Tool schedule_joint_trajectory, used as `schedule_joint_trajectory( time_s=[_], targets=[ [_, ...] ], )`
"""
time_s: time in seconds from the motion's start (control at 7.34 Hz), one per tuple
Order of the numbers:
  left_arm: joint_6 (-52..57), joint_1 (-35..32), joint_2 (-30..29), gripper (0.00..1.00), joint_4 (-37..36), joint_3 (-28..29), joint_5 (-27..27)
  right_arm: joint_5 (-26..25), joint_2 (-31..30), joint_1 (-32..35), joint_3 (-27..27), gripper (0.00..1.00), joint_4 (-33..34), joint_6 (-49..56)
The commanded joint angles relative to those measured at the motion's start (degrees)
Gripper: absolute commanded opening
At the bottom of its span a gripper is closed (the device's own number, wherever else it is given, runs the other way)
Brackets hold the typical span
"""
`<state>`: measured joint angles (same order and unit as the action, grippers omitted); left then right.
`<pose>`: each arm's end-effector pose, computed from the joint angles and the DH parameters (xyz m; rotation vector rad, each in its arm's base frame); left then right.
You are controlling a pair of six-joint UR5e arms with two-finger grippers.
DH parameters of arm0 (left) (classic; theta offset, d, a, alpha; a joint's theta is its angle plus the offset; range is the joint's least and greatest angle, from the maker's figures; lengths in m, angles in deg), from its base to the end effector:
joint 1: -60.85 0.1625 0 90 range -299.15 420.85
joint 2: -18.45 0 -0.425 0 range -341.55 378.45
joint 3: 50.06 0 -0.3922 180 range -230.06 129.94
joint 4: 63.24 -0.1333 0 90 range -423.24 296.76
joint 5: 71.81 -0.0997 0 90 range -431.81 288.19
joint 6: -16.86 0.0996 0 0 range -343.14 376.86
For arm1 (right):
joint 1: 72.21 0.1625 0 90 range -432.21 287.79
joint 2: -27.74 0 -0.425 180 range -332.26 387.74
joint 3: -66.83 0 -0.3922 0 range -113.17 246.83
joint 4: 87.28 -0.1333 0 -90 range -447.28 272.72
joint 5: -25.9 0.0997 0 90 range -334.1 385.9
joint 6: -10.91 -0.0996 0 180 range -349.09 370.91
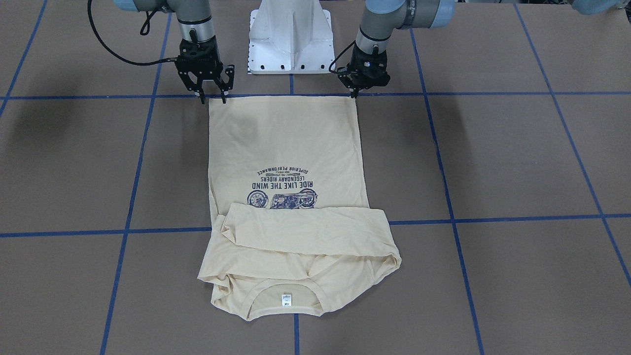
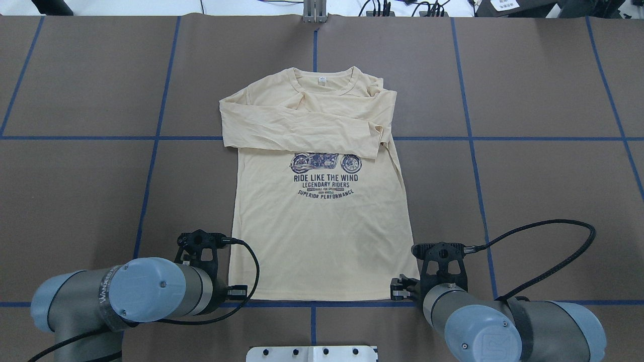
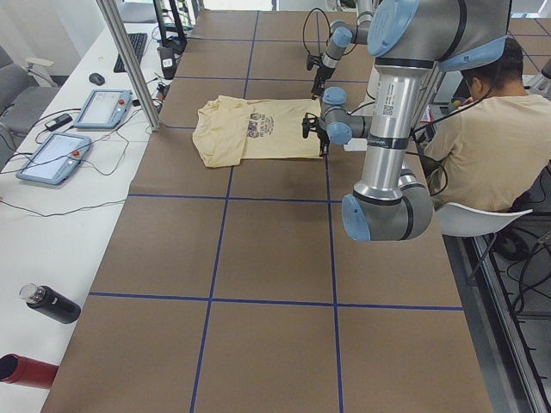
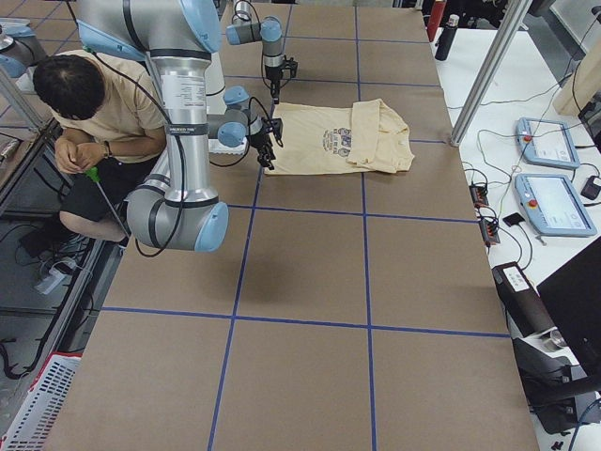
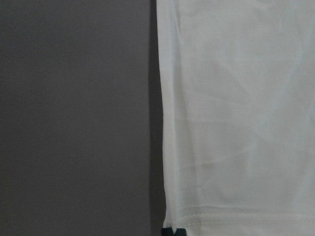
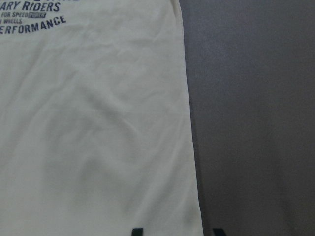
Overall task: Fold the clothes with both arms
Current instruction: 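Grasp the hem corners nearest the robot with both grippers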
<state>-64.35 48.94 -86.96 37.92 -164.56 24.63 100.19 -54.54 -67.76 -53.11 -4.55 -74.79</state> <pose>0.5163 -0.2337 0.3052 0.0568 0.8946 -0.0007 -0.4919 -0.1990 0.3415 0.3186 -0.7571 0.1100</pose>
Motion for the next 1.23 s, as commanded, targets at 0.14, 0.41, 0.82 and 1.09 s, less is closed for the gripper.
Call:
schedule_joint_trajectory(
  time_s=[0.14, 0.41, 0.82, 1.09],
  targets=[
    [0.00, -0.05, -0.06, 0.00, 0.00, -0.11, 0.07, -0.47, -0.33, -0.94, 1.29, 0.41, 0.06, -0.16],
    [0.00, -0.04, -0.06, 0.00, 0.00, -0.19, 0.07, -0.99, -0.33, -1.12, 1.29, 0.41, 0.06, -0.16],
    [0.00, -0.04, -0.06, 0.00, 0.00, -0.19, 0.24, -1.43, -0.51, -1.12, 1.38, 0.41, 0.23, -0.07],
    [0.09, -0.05, -0.15, 0.00, 0.00, -0.54, 0.42, -1.52, -0.42, -1.64, 1.38, 0.40, 0.23, -0.16]
  ],
)
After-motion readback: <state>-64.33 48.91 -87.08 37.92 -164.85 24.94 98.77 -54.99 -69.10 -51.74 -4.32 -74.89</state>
